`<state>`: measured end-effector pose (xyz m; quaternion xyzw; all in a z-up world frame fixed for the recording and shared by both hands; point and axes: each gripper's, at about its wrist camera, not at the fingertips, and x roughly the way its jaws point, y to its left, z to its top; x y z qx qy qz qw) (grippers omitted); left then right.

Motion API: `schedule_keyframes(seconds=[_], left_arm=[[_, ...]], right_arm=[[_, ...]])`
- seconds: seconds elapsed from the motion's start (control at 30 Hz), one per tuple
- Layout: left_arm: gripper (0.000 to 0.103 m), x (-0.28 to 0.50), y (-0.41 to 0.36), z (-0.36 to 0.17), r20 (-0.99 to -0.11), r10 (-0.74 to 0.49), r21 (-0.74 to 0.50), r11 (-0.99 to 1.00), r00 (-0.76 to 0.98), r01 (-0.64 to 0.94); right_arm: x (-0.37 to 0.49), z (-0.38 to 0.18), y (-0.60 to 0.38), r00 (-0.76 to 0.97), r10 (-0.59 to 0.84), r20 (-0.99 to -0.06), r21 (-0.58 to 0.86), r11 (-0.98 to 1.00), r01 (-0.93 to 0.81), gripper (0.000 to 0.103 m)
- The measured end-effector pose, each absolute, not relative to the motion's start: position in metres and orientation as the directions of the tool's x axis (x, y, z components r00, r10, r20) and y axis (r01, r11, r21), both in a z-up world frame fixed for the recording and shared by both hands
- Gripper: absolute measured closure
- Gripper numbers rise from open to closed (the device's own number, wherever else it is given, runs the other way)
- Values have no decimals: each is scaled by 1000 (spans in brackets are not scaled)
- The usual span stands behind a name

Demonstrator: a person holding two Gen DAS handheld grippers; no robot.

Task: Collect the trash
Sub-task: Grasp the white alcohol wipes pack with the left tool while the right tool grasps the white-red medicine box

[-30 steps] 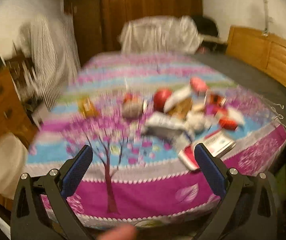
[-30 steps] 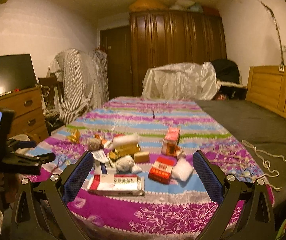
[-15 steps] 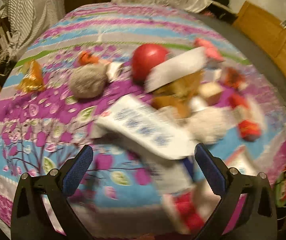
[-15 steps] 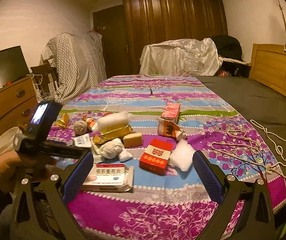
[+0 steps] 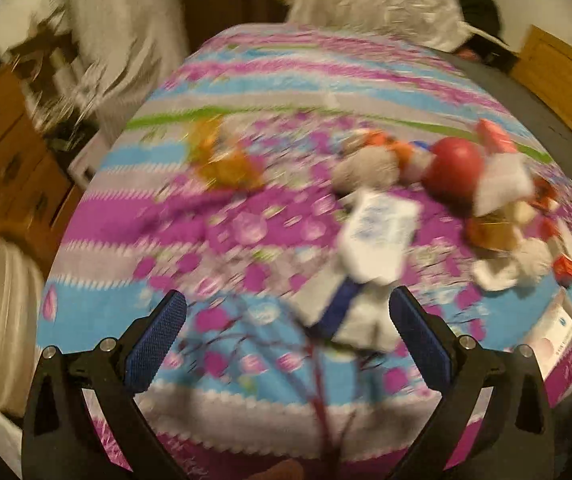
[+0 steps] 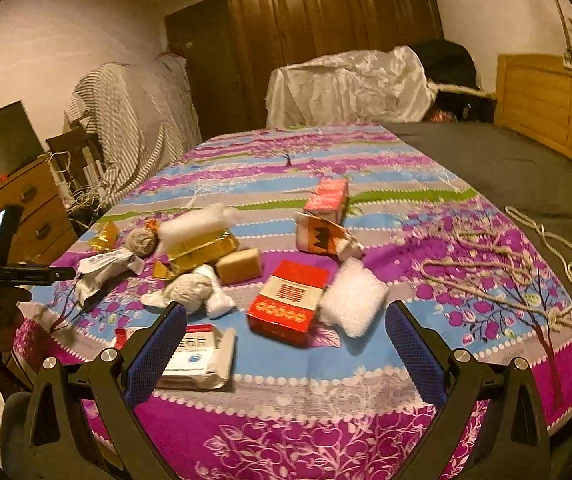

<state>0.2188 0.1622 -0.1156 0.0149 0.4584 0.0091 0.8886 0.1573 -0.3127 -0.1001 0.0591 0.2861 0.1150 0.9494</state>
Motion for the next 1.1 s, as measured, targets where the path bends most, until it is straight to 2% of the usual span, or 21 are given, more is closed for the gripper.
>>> schedule_keyframes(seconds=[0.13, 0.3, 0.4, 0.47, 0.57, 0.63, 0.7, 0.8, 0.93, 1.1], left_arm=[[5, 240, 134, -122, -813, 27, 87, 993, 582, 75], [5, 268, 116, -155, -839, 62, 143, 984, 540, 108], [24, 274, 111, -162, -846, 46, 115, 988, 531, 99], [44, 274, 113, -165, -847, 20, 78, 993, 531, 87], [54, 273, 108, -168, -839, 5, 70, 993, 545, 98], [57, 273, 106, -170, -841, -5, 80, 988, 541, 133], [57, 277, 108, -169, -850, -29, 69, 984, 526, 165], [57, 281, 110, -168, -863, -51, 58, 978, 502, 200], [57, 285, 107, -169, -870, -45, 79, 970, 490, 230], [57, 287, 107, -169, -877, -43, 90, 964, 478, 250]], right_arm=[[171, -107, -332, 791, 233, -566, 215, 968, -131, 4], [190, -127, -346, 734, 252, -631, 280, 956, -88, 4], [198, -136, -341, 710, 285, -644, 306, 947, -102, 5], [198, -135, -326, 688, 350, -636, 318, 931, -179, 8], [193, -132, -297, 629, 449, -635, 299, 893, -336, 10], [186, -129, -268, 565, 513, -646, 216, 833, -509, 10], [177, -123, -231, 520, 487, -702, -32, 708, -705, 10], [184, -120, -194, 425, 442, -790, -211, 454, -865, 10], [214, -140, -150, 282, 320, -904, -236, 177, -956, 10], [235, -164, -119, 213, 254, -944, -209, 43, -977, 10]])
